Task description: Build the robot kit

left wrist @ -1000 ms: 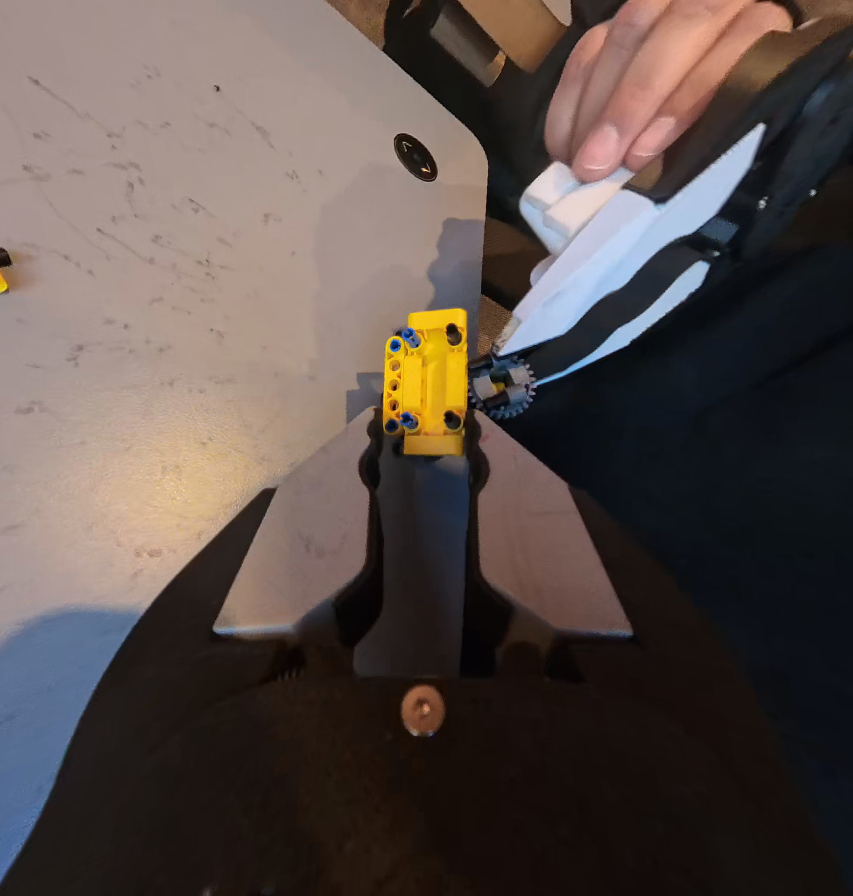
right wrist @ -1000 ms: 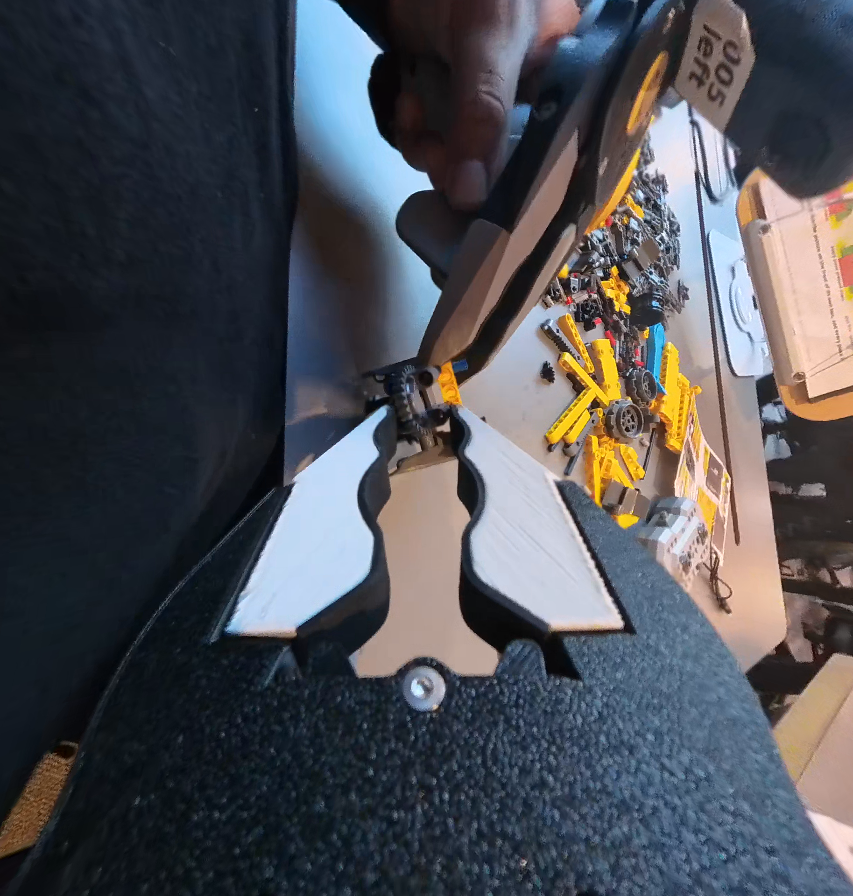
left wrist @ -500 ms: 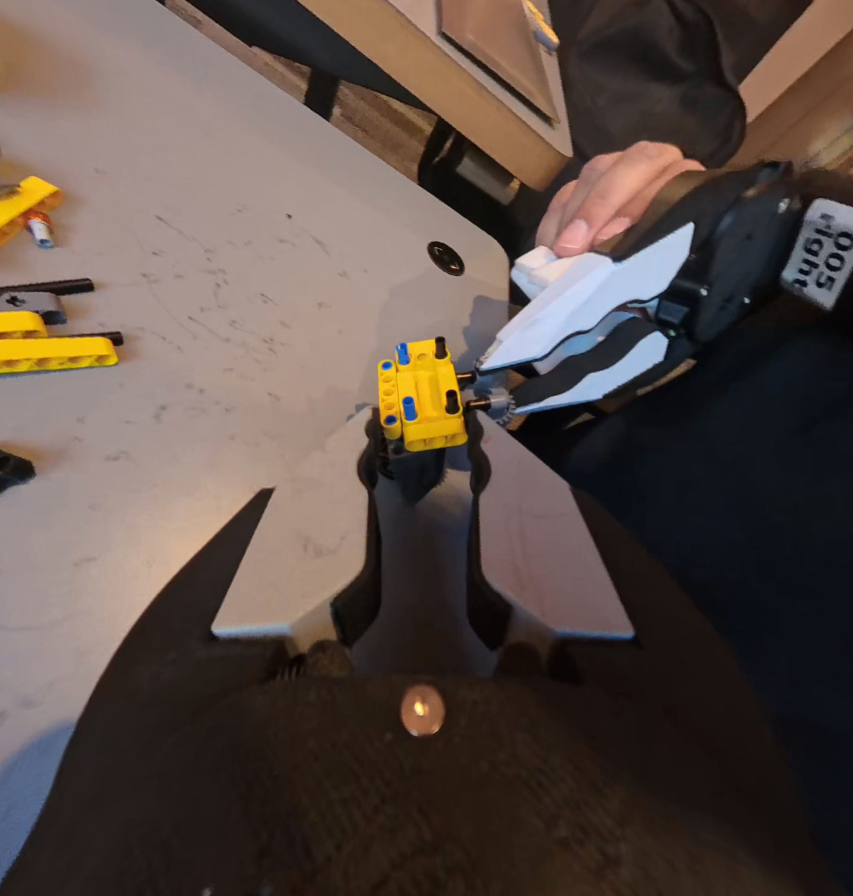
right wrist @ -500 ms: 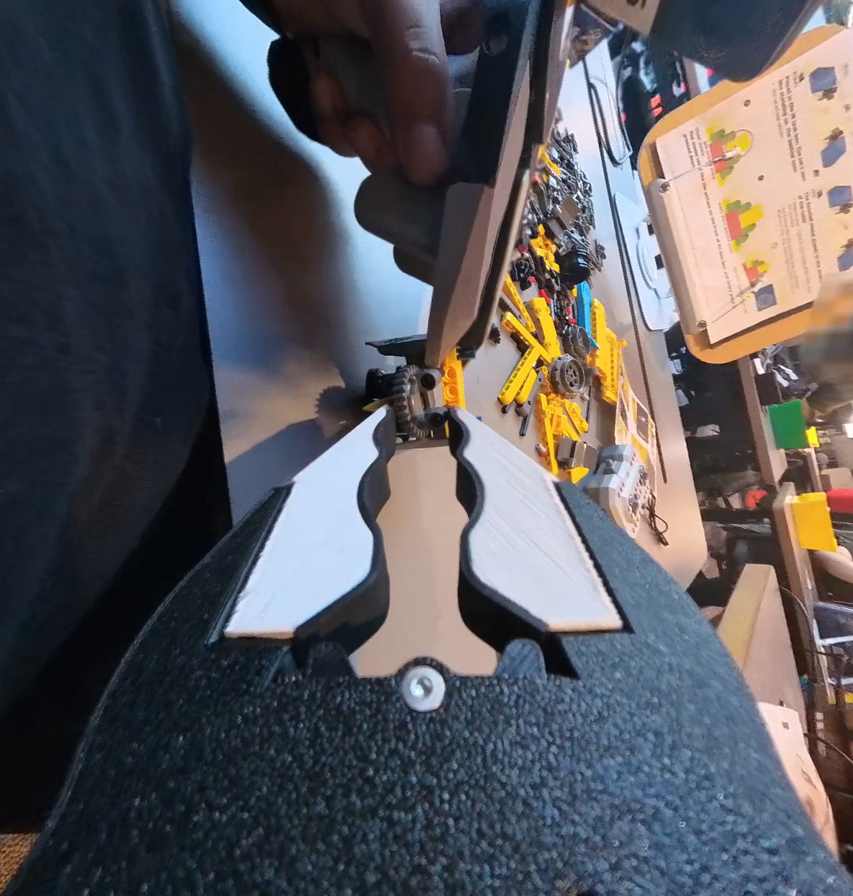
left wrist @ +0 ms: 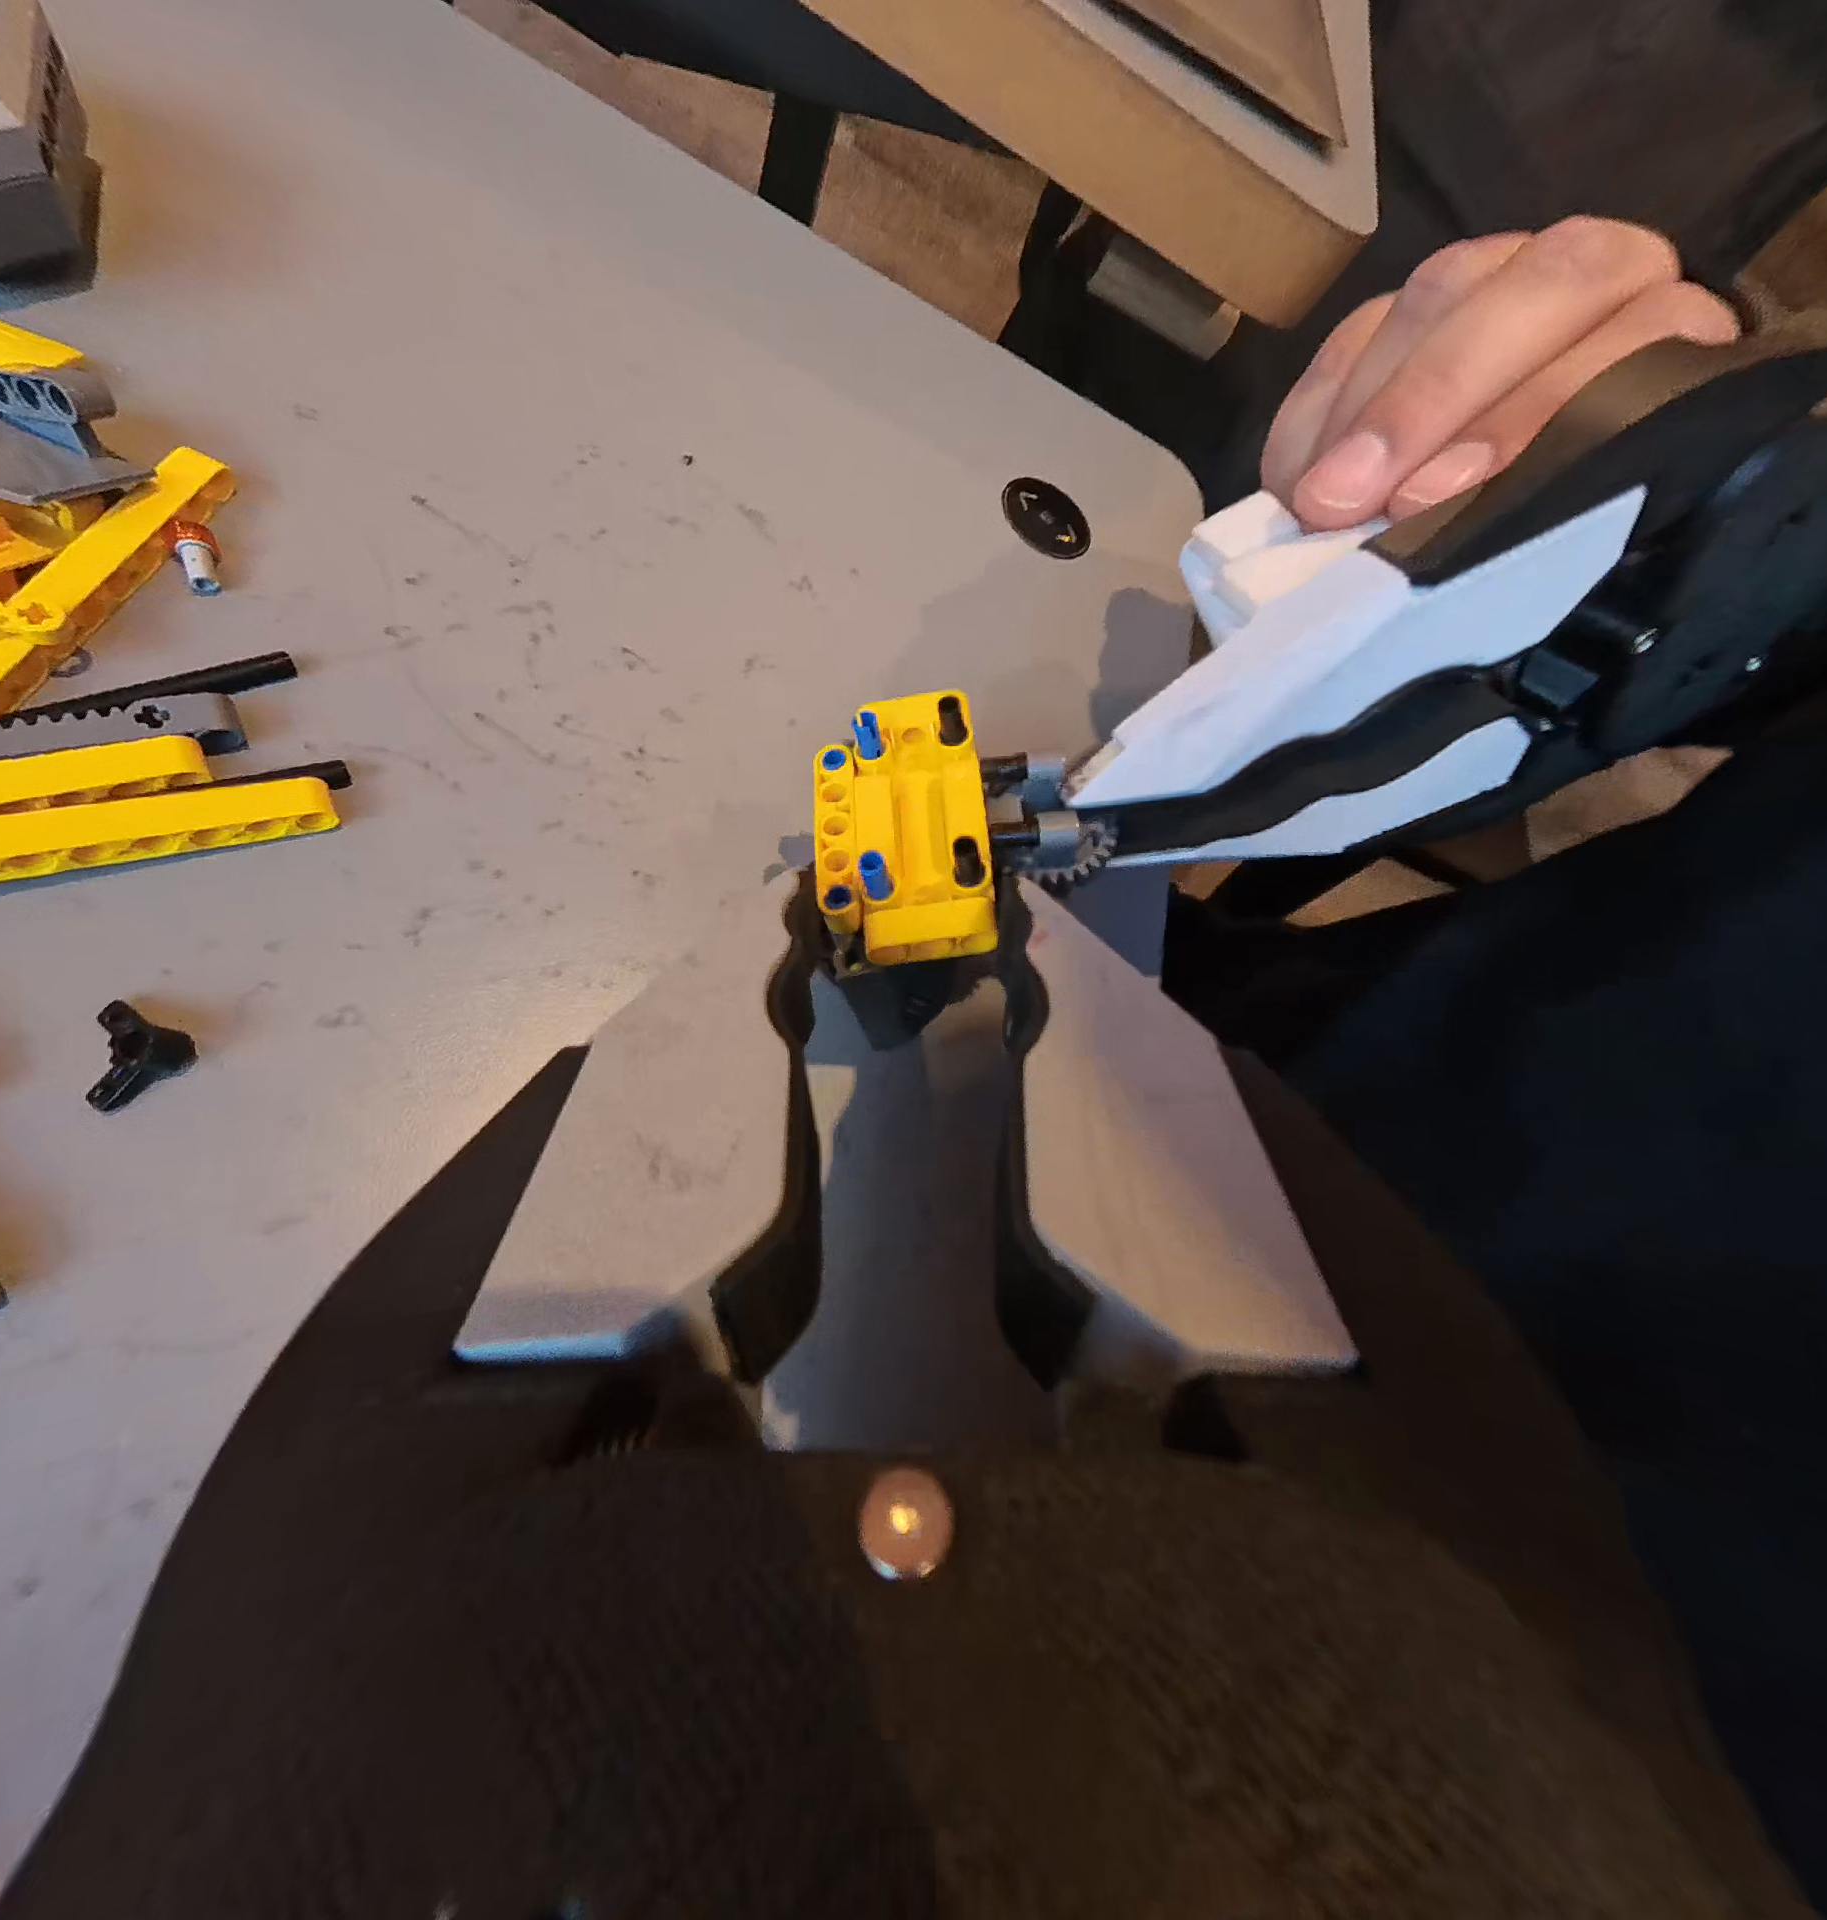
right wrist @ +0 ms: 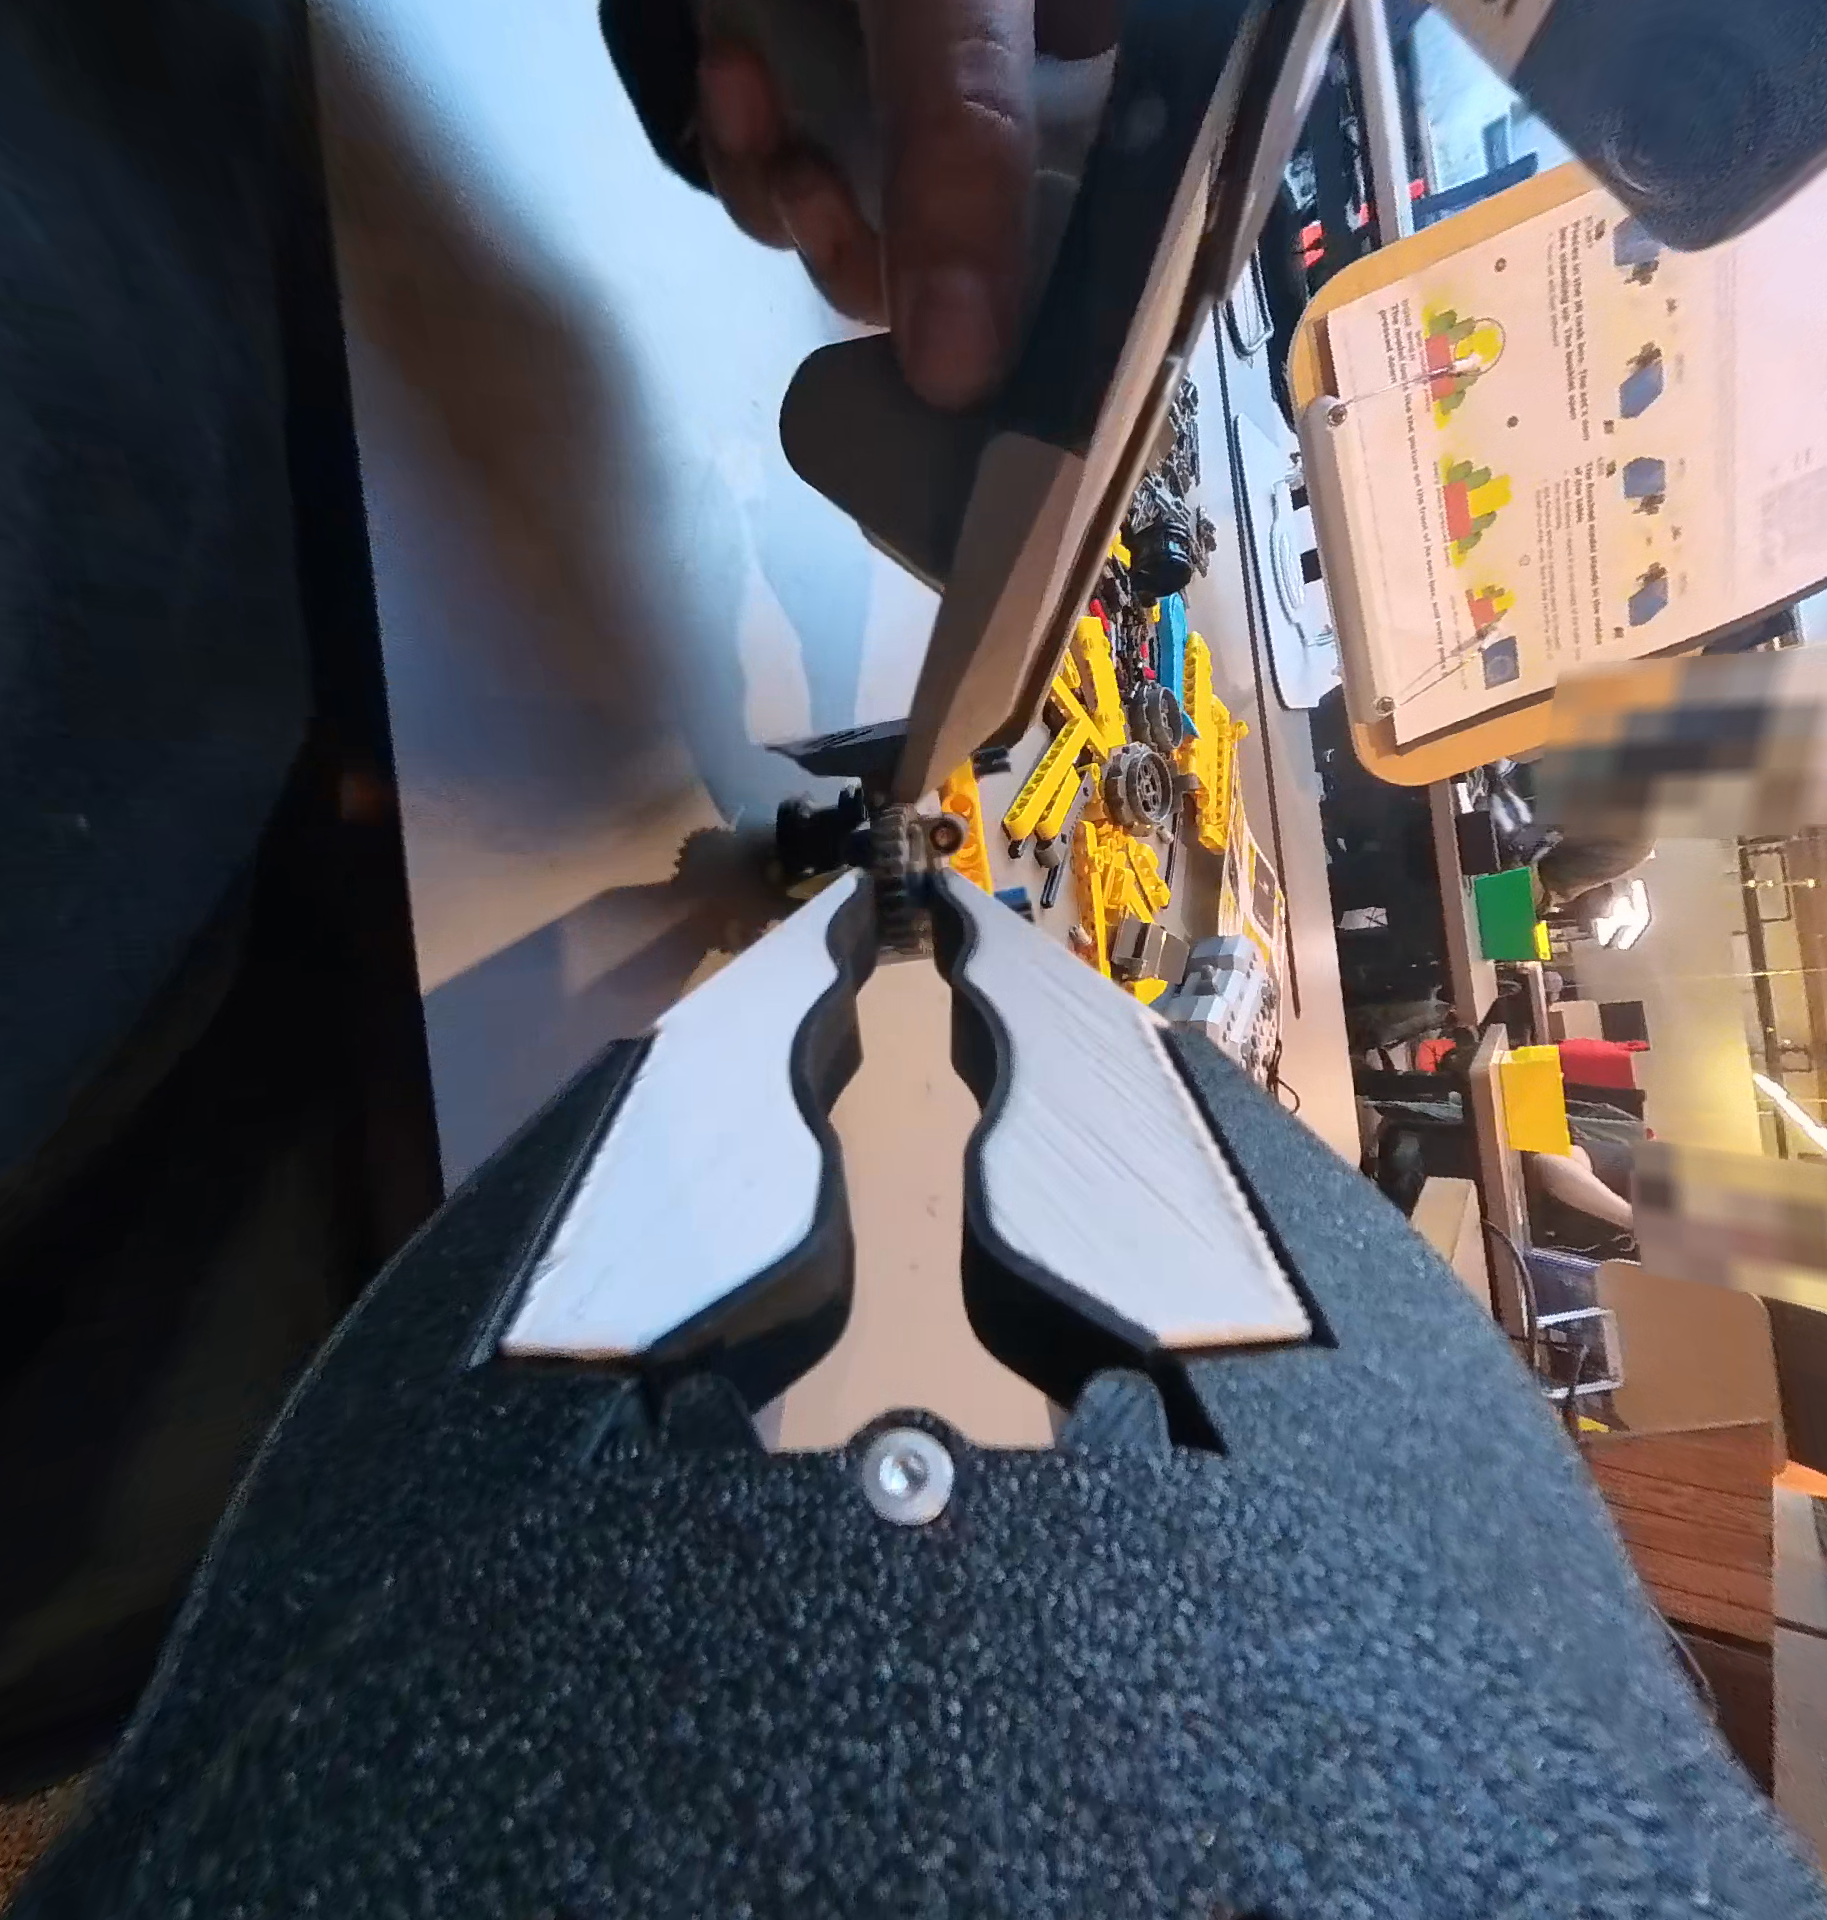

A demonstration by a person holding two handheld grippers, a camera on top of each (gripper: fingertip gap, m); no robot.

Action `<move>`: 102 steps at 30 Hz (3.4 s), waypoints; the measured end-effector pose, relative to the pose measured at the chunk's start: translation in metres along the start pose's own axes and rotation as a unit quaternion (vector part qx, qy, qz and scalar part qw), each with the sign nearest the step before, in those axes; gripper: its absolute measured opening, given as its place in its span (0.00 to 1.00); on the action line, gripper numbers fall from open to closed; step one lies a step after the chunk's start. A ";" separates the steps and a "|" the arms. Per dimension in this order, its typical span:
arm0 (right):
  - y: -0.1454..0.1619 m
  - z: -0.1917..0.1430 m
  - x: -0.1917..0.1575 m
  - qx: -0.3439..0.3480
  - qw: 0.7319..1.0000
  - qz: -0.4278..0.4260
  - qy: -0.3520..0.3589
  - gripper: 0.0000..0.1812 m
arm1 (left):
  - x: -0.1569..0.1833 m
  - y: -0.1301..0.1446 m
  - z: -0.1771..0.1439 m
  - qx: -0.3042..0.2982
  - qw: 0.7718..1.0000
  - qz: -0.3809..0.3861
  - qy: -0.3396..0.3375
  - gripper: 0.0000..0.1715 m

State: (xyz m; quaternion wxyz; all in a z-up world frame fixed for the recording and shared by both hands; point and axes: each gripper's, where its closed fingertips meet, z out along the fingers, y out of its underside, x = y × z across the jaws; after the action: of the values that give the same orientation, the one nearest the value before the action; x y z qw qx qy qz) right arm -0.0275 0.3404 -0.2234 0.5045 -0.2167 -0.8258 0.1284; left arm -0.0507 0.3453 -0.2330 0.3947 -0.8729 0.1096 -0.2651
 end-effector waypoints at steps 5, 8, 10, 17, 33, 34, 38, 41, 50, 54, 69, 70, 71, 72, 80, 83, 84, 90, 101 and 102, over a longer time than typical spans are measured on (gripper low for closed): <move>-0.001 0.000 0.004 -0.002 0.999 -0.031 0.017 0.05 | -0.003 0.009 0.004 -0.060 0.995 0.061 -0.047 0.19; -0.001 -0.001 0.000 0.012 0.999 -0.035 -0.001 0.05 | 0.000 0.003 0.001 -0.055 0.996 0.059 -0.034 0.19; -0.003 -0.003 0.001 0.028 1.000 -0.014 -0.004 0.05 | 0.002 0.001 -0.001 -0.049 0.998 0.048 -0.017 0.19; 0.004 -0.014 0.003 0.088 0.976 0.193 -0.055 0.12 | -0.003 0.001 -0.001 -0.038 0.998 0.046 -0.023 0.19; 0.016 0.002 -0.002 0.079 0.784 0.597 -0.153 0.09 | -0.004 0.001 0.002 -0.016 0.993 0.080 -0.088 0.18; 0.015 0.002 -0.001 0.080 0.785 0.595 -0.153 0.08 | -0.004 0.001 0.002 -0.016 0.993 0.080 -0.088 0.18; 0.008 -0.009 0.008 0.120 0.803 0.565 -0.147 0.20 | -0.006 0.001 0.002 -0.016 0.993 0.073 -0.087 0.18; 0.015 -0.014 0.005 0.102 0.875 0.459 -0.110 0.22 | -0.007 0.000 0.001 -0.016 0.996 0.058 -0.070 0.18; 0.007 0.002 0.003 0.010 0.988 0.139 -0.062 0.14 | 0.001 0.003 -0.001 -0.032 0.983 -0.128 0.129 0.19; 0.007 0.004 0.010 0.010 0.990 0.123 -0.071 0.12 | -0.001 0.005 -0.002 -0.032 0.974 -0.159 0.157 0.19; -0.004 0.002 0.000 0.037 0.961 0.161 -0.223 0.12 | 0.009 0.014 -0.003 -0.093 0.966 -0.124 0.209 0.19; -0.006 0.001 -0.003 0.039 0.955 0.173 -0.238 0.12 | 0.012 0.017 -0.004 -0.098 0.963 -0.125 0.218 0.19; -0.009 -0.001 -0.006 0.040 0.948 0.186 -0.254 0.13 | 0.016 0.020 -0.004 -0.103 0.960 -0.126 0.227 0.19; -0.011 -0.004 -0.008 0.040 0.942 0.199 -0.268 0.15 | 0.019 0.022 -0.005 -0.105 0.958 -0.129 0.235 0.19; -0.024 -0.028 -0.003 0.119 0.882 0.314 -0.331 0.13 | 0.036 0.033 -0.006 -0.109 0.938 -0.160 0.289 0.19; -0.032 -0.025 -0.006 0.129 0.889 0.285 -0.333 0.15 | 0.042 0.037 -0.004 -0.121 0.932 -0.160 0.302 0.19; -0.031 -0.022 -0.007 0.126 0.891 0.280 -0.335 0.21 | 0.044 0.039 -0.003 -0.127 0.930 -0.158 0.306 0.19; -0.029 -0.024 -0.022 0.120 0.861 0.286 -0.404 0.24 | 0.046 0.038 -0.003 -0.128 0.932 -0.152 0.304 0.19; -0.031 -0.023 -0.032 0.099 0.853 0.255 -0.444 0.17 | 0.051 0.039 -0.003 -0.130 0.941 -0.123 0.288 0.19; -0.031 -0.023 -0.032 0.098 0.848 0.263 -0.449 0.17 | 0.051 0.039 -0.002 -0.130 0.943 -0.115 0.285 0.19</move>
State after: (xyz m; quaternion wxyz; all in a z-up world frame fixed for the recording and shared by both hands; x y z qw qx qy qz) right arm -0.0014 0.2976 -0.2245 0.0449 -0.2938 -0.8575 0.4201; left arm -0.0087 0.2974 -0.2417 0.1969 -0.8112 0.1500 -0.5297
